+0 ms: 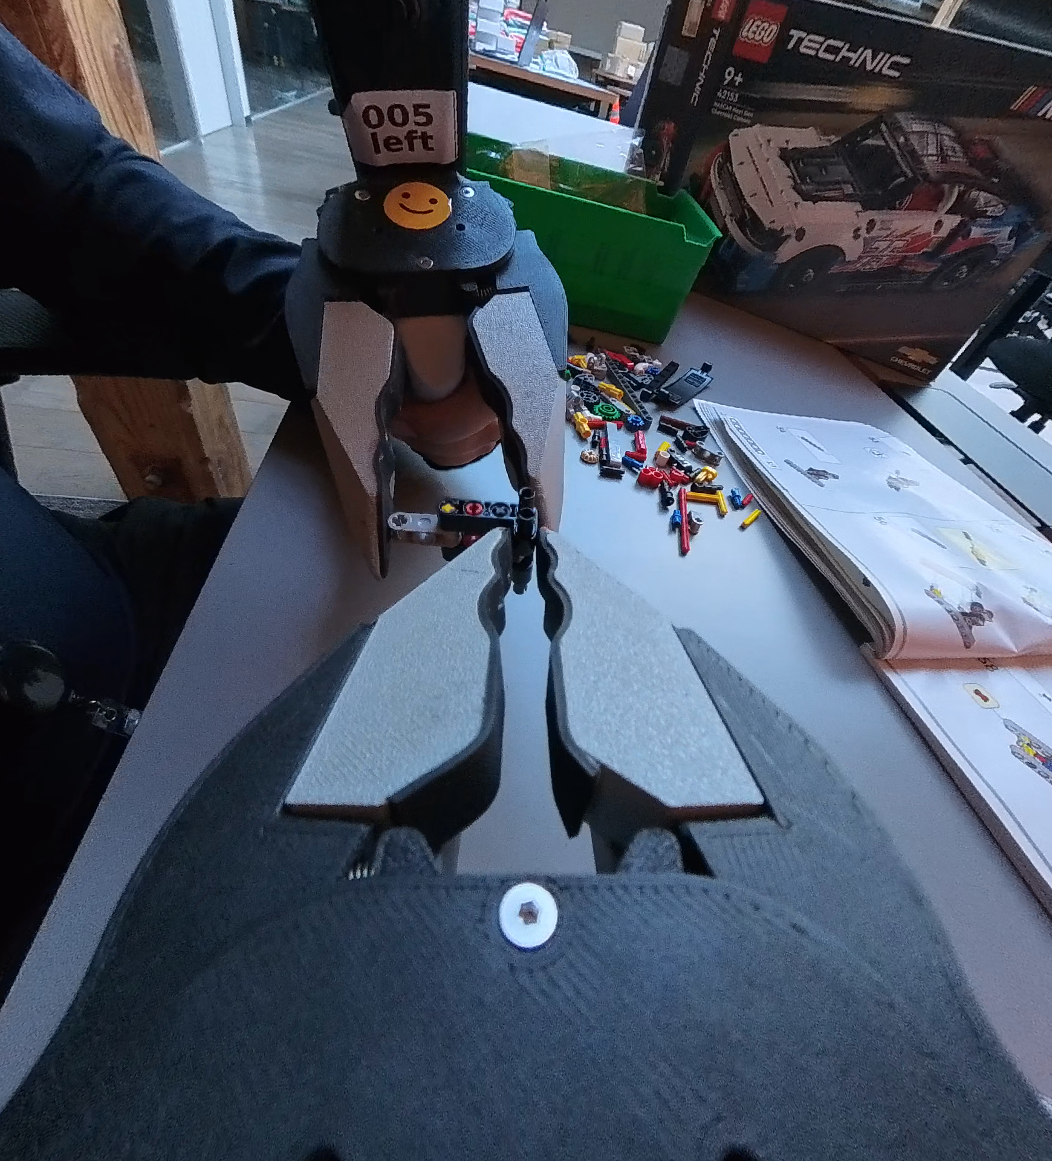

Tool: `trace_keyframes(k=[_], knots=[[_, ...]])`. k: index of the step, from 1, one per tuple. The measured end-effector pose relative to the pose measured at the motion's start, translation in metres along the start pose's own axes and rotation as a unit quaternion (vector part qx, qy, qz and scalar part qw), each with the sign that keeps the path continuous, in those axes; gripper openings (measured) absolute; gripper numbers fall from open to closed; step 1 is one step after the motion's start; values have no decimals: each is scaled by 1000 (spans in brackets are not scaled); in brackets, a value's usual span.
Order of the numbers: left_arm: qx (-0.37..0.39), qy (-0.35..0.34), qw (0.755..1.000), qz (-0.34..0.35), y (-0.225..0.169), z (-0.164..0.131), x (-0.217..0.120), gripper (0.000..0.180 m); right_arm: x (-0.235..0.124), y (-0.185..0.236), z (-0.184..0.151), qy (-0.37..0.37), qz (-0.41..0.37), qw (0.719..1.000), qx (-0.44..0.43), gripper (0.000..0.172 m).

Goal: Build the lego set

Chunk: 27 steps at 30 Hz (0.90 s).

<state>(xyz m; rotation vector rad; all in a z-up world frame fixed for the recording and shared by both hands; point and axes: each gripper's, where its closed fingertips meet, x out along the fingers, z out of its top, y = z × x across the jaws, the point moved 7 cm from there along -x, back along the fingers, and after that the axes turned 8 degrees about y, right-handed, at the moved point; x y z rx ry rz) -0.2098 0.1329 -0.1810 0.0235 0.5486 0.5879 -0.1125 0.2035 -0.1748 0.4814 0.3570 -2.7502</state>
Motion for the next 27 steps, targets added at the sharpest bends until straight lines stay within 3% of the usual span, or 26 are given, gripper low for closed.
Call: trace_keyframes(k=[17, 23, 27], knots=[[-30, 8, 1000, 0, 3, -1, 1, 47, 2, -5, -2, -1, 22, 999, 47, 3], [-95, 74, 992, -25, 1, -13, 9, 47, 12, -5, -15, 69, 44, 994, 75, 3], [-117, 82, 989, -37, -4, -15, 8, 49, 15, -4, -17, 81, 78, 989, 100, 3]])
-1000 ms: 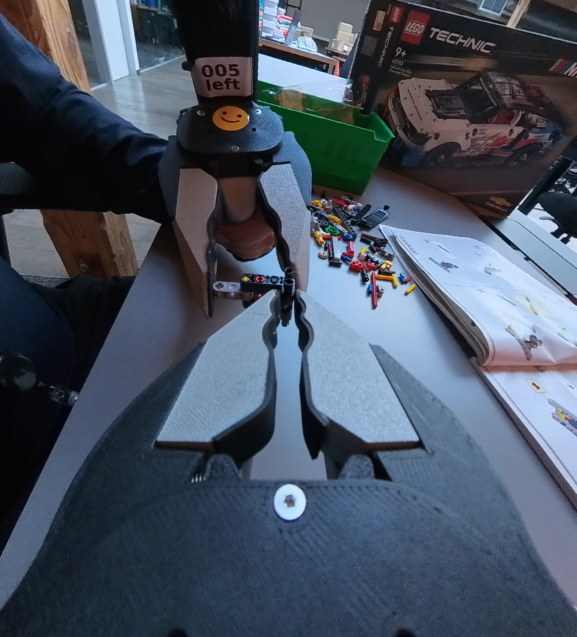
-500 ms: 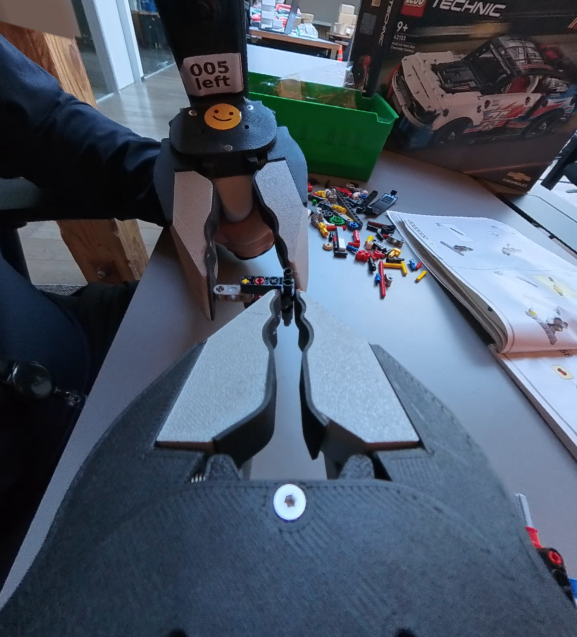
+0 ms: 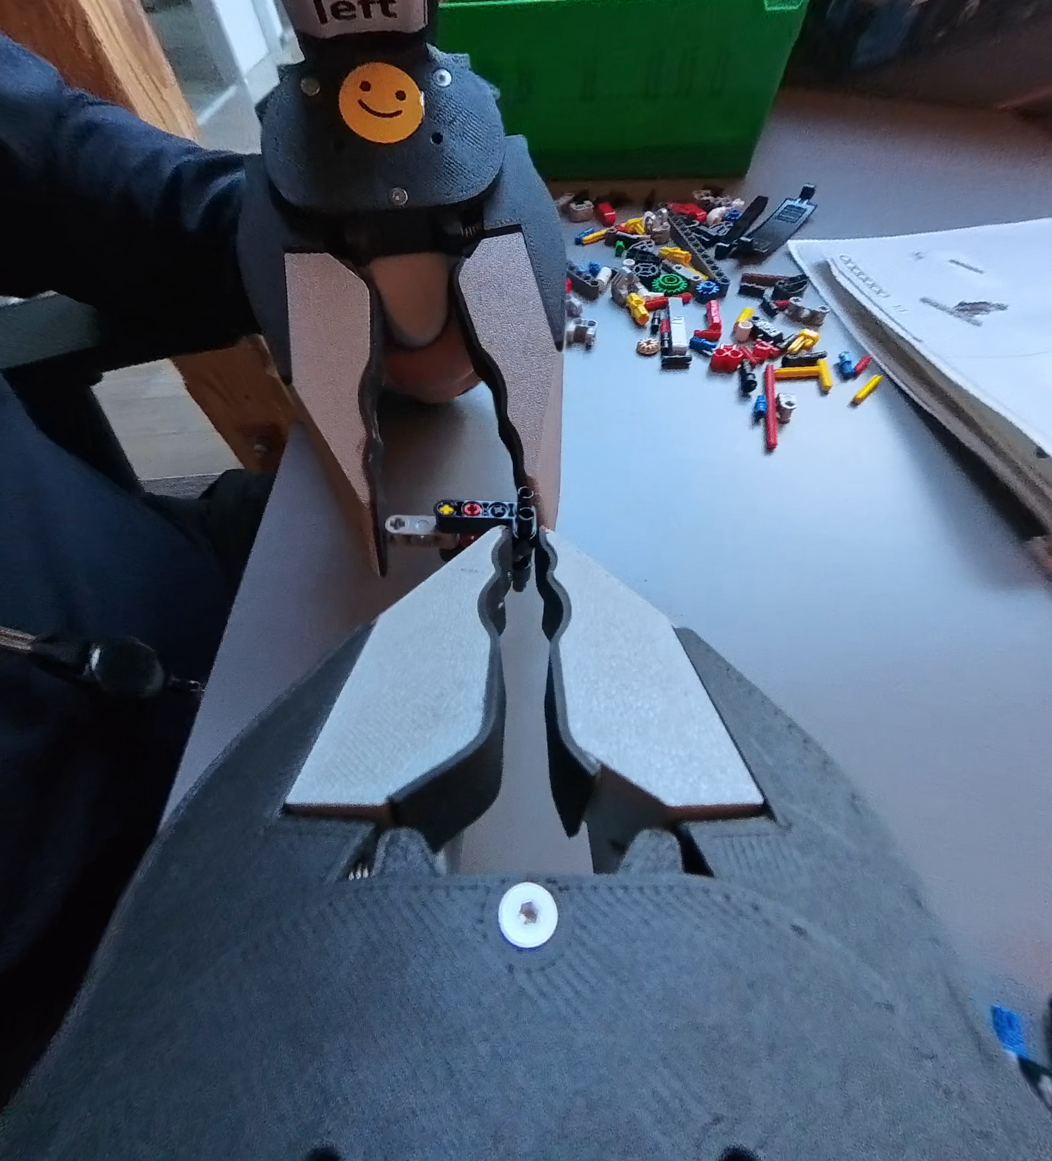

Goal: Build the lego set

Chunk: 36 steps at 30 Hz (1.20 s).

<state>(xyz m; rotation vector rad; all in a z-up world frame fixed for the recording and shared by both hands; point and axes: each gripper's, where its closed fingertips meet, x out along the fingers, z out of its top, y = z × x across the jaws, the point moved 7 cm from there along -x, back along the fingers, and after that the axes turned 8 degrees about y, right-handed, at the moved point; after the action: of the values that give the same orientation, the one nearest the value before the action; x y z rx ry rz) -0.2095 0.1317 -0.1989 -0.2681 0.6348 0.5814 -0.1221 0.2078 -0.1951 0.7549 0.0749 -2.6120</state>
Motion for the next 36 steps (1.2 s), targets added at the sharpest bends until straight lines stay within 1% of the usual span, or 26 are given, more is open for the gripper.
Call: trace_keyframes(k=[4, 9, 12, 14, 19, 22, 30, 36], knots=[[5, 10, 1000, 4, -4, -4, -2, 48, 2, 1, 0, 3, 20, 1000, 21, 3], [9, 21, 1000, 9, -8, -8, 2, 48, 5, 4, -1, 16, 31, 999, 27, 3], [2, 8, 1000, 2, -9, -7, -1, 51, 6, 6, -2, 22, 34, 999, 27, 4], [-5, 4, 1000, -2, -8, -7, -2, 48, 7, 7, -1, 22, 36, 999, 28, 3], [2, 21, 1000, -5, -8, -8, 2, 48, 8, 7, -4, 37, 34, 998, 36, 4], [14, 41, 999, 1, -6, -10, 6, 48, 9, 7, -6, 53, 17, 998, 27, 3], [28, 35, 999, 11, -8, -8, 6, 48, 7, 8, -6, 50, 13, 999, 16, 3], [41, 43, 998, -2, -10, -10, 7, 48, 8, 11, -8, 58, 19, 998, 15, 3]])
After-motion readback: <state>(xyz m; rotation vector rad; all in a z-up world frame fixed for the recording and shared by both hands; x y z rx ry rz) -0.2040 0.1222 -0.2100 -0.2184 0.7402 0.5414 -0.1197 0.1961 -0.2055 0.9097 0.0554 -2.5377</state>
